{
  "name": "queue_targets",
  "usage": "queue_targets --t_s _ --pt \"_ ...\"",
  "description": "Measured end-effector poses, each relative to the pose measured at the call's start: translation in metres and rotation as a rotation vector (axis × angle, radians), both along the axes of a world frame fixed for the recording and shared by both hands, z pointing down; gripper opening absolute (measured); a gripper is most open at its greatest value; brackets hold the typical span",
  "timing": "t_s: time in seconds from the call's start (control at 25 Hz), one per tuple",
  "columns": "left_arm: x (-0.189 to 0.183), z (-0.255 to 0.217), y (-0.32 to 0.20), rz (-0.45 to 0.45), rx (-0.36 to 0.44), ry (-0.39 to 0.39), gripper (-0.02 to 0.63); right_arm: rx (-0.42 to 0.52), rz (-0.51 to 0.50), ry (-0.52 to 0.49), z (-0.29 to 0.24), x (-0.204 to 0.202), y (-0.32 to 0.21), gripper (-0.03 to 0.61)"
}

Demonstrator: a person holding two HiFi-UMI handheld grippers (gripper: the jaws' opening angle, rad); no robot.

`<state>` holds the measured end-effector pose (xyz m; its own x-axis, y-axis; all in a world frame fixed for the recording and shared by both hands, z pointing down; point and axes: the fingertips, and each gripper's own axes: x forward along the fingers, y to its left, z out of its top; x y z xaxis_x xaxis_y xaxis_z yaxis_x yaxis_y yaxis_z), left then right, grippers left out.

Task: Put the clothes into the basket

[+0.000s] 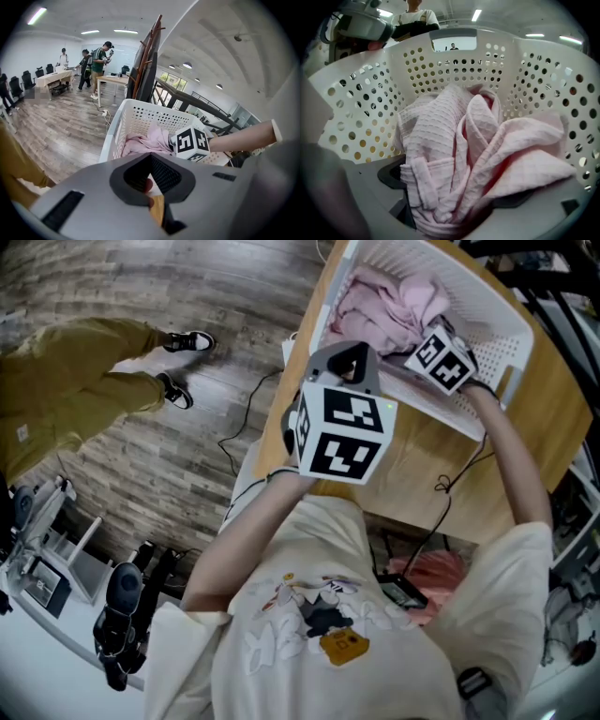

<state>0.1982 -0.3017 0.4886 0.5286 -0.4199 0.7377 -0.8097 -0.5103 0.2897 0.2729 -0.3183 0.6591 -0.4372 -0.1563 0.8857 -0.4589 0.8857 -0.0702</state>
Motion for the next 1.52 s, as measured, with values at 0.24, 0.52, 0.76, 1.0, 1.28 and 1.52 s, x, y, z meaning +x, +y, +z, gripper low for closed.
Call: queue_targets --t_s 0.24,0.52,0.76,1.0,1.28,1.52 --pt "-0.003 0.004 0.002 -0.022 0.007 0.01 0.0 0.018 0.051 0.009 -0.02 0.012 0.004 0.509" --pt "-0.008 0.001 0.0 -0.047 -0.058 0.077 0.0 0.059 0.099 0.037 -0.039 0.03 0.005 0.508" --pt "-0.007 0.001 0.001 -0.03 -0.047 0.077 0.0 0.104 0.143 0.041 -0.055 0.035 0.004 0.508" --pt "-0.005 0.0 0.002 -0.011 -0.01 0.072 0.0 0.156 0.199 0.027 -0.08 0.035 0.005 0.508" --pt "-0.001 -0.001 0.002 0.059 0.021 0.095 0.0 0.197 0.313 0.004 -0.114 0.04 0.005 0.506" --pt "-0.017 -0.034 0.006 0.037 0.066 0.145 0.0 0.322 0.349 0.006 -0.17 0.034 0.012 0.426"
